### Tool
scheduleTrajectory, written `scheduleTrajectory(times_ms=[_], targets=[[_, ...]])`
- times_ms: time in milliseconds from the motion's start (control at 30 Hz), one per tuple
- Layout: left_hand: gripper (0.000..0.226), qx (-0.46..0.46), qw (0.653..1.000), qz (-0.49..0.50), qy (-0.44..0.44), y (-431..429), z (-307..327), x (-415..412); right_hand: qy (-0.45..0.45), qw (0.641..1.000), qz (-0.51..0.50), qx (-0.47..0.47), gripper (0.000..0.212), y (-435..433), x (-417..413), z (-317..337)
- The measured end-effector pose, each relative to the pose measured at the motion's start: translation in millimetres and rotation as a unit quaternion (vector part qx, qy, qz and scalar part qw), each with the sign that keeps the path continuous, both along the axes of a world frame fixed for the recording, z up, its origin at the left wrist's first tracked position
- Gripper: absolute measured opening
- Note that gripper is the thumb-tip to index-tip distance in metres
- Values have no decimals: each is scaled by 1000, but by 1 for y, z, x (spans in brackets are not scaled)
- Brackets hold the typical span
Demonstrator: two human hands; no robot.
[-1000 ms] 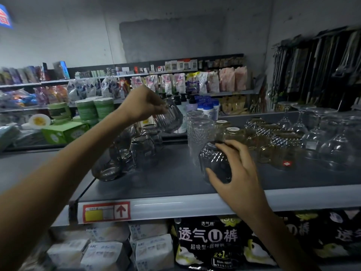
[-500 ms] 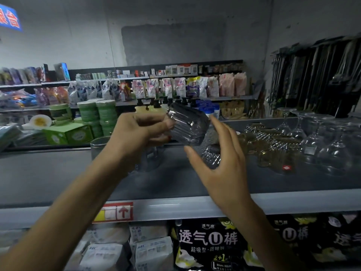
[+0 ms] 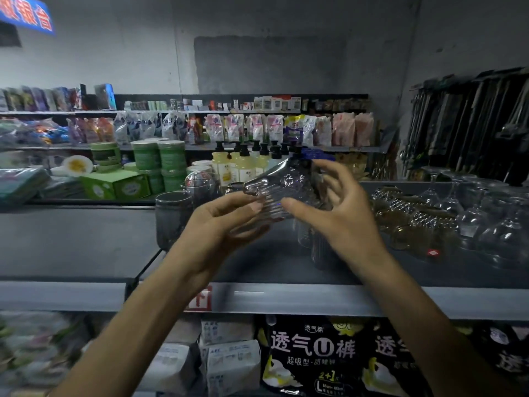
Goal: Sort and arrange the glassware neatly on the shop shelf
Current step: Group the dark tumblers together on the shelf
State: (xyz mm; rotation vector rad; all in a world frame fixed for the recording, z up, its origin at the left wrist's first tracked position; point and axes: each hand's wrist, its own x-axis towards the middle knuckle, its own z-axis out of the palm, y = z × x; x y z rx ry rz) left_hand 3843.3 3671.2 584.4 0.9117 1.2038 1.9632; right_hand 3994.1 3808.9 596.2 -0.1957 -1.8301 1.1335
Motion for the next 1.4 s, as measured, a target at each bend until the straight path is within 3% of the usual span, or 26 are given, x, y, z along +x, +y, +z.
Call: scheduleTrajectory(times_ms=[100,200,300,567,733,833,967,1133,1267,1400], targets=[[39,-18,993,55,101,-16,9,-16,-74,994,7,78,77,13,4,29],[39,-25,948,123,292,-22,22,-21,-170,971,23,170,80,26,0,64],[64,-45,915,108,387,-8,35,-25,-241,947,79,199,83,41,-22,85],[96,-143,898,37,415,35,63,-62,-316,924,133,169,85,75,-67,95],[89,-173,894,41,411,53,73,-66,-321,919,49,225,86,80,-68,88],[85,-197,898,51,390,72,74,-74,-265,925,-51,268,72,72,-51,72],[95,-253,866,53,427,100,78,-91,-150,939,-114,289,43,52,-8,35],[88,-295,839,45,456,137,76,-102,-111,910,-219,335,32,41,18,-32],[53,-343,821,27,456,161,70,-110,-105,883,-279,363,31,48,14,-71],[41,-368,802,26,469,177,64,-114,-85,871,-308,373,26,52,6,-85]])
